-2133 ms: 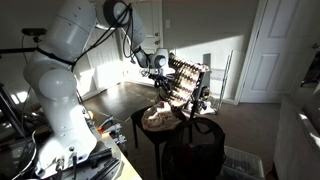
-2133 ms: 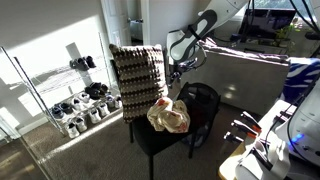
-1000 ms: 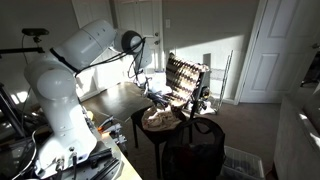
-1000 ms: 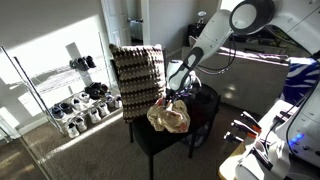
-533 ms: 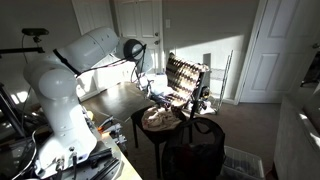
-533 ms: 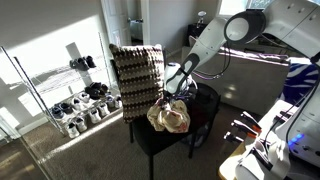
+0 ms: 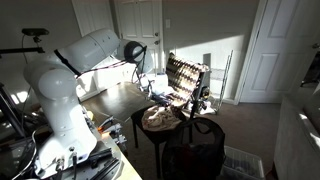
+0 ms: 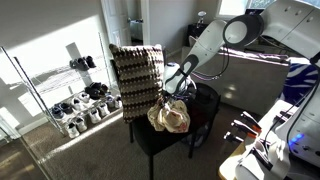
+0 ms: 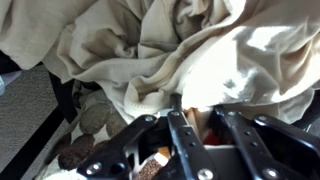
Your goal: Put the peach shirt in the laundry basket
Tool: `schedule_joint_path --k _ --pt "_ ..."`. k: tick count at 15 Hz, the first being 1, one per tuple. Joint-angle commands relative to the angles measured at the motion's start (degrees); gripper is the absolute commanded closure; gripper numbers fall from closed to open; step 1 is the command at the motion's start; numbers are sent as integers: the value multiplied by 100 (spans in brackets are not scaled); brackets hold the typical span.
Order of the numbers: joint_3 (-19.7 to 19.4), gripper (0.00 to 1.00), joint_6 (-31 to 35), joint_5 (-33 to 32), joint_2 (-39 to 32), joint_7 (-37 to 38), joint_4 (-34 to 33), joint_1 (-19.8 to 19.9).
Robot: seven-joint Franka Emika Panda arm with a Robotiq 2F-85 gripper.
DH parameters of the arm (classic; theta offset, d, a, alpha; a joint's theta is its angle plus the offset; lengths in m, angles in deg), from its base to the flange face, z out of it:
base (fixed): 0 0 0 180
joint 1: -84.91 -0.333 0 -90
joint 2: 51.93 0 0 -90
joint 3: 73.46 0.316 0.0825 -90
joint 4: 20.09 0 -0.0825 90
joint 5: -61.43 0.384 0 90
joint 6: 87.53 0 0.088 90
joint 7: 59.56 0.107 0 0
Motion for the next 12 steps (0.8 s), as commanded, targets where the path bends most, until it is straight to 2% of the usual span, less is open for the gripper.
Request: schedule_joint_path --k 1,6,9,12 --pt "222 98 50 -42 227 -331 253 213" --pt "424 98 -55 -45 888 -615 944 446" --pt "801 98 -51 -16 1640 -1042 1783 832" --pt "935 98 -25 3 2349 -1209 2529 1021"
